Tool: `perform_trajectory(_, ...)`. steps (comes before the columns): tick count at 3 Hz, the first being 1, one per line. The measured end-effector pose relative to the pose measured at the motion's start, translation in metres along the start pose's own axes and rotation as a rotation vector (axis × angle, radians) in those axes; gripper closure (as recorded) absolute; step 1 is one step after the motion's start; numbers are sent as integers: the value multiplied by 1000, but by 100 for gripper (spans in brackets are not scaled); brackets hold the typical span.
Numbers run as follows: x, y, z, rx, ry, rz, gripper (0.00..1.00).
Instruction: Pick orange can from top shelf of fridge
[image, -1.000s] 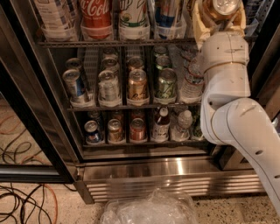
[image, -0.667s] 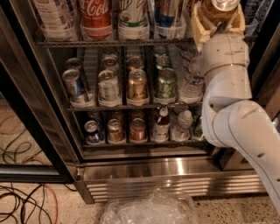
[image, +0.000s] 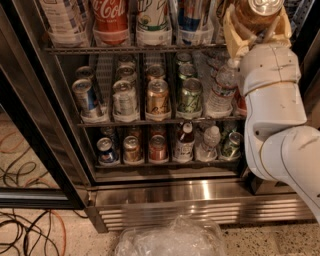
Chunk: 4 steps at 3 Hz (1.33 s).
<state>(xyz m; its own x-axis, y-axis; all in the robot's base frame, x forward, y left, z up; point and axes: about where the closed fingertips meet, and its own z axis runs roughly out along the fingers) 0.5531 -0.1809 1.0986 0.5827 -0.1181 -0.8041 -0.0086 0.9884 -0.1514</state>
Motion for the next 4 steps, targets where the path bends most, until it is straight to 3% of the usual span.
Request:
perform_trajectory(1, -6, 3, -14, -94, 36, 27, 100)
perform_trajectory(2, -8, 12, -15, -131, 34, 48, 100)
perform_trajectory(3, -8, 12, -15, -131, 34, 48, 100)
perform_trajectory(4, -12, 26, -22, -199, 30, 59, 100)
